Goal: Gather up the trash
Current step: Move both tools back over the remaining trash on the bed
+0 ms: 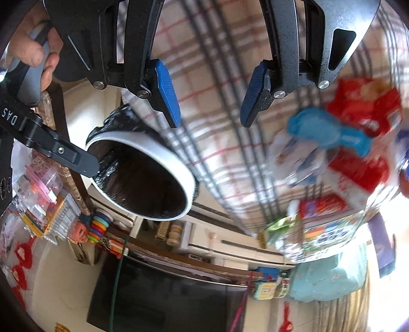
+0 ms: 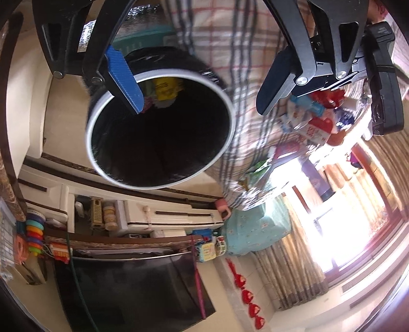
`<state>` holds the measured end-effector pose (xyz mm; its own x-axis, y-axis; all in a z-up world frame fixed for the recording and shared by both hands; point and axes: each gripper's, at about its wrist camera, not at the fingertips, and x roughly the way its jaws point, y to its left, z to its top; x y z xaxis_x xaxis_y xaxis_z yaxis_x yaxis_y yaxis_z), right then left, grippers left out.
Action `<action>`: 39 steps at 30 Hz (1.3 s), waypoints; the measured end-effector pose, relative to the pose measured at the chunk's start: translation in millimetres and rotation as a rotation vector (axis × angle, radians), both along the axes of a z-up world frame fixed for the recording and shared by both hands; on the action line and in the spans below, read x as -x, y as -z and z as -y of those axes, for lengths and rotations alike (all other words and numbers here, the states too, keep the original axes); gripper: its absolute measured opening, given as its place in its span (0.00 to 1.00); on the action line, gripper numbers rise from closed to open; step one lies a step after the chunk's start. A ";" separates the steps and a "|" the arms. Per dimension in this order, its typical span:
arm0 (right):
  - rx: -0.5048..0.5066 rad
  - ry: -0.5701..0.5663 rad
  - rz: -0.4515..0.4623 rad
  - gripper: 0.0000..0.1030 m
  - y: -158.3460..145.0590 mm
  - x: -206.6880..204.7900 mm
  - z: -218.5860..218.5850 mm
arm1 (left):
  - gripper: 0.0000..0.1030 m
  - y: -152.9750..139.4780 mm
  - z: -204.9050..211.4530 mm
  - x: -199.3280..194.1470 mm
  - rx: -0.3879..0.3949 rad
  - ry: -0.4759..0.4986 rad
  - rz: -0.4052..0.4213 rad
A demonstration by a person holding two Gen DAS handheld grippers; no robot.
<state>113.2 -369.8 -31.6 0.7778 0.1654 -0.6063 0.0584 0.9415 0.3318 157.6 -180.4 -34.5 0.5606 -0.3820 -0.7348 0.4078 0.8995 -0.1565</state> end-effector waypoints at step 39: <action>0.021 -0.212 -0.076 0.89 36.7 -37.0 -140.1 | 0.48 26.4 -156.4 18.5 0.039 -0.306 -0.038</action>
<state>150.2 -229.7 -68.3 0.6786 0.3072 -0.6671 -0.1176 0.9420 0.3142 139.1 -24.0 -60.9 0.6260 -0.2281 -0.7457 0.1118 0.9726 -0.2036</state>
